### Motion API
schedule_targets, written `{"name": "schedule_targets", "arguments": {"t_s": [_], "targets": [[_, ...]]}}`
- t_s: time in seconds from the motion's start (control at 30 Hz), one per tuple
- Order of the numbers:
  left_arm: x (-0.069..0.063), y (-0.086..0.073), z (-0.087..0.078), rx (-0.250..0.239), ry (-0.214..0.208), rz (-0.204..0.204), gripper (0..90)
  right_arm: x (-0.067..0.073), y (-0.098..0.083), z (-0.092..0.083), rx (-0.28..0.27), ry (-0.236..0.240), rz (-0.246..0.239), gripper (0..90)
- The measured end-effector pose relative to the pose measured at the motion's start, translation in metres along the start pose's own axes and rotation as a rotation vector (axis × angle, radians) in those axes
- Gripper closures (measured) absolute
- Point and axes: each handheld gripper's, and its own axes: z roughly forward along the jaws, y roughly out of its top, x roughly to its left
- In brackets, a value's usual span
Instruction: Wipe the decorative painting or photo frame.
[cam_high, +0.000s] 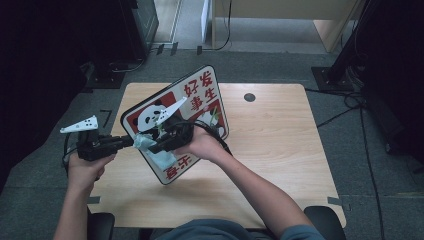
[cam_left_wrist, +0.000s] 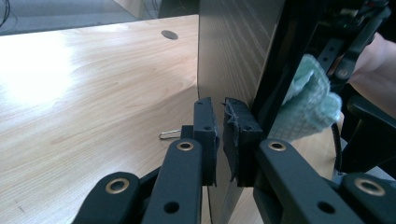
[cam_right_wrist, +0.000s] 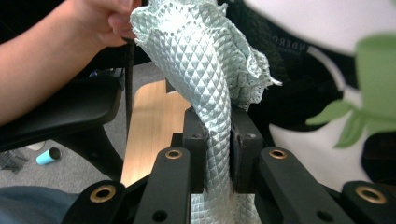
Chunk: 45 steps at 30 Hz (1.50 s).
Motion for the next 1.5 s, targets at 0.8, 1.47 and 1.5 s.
{"name": "schedule_targets", "arguments": {"t_s": [0.8,1.47,1.5], "targets": [[0.001,-0.004,0.001,0.01,0.005,0.0,84.2,-0.006,-0.034,0.018,0.028,0.026,0.023,80.0],[0.001,-0.008,0.002,0.031,0.013,0.002,84.0,-0.009,-0.069,0.037,0.029,0.029,0.042,79.9],[0.001,-0.008,0.002,0.032,0.011,0.0,84.0,-0.009,-0.071,0.037,0.03,0.03,0.045,79.9]]}}
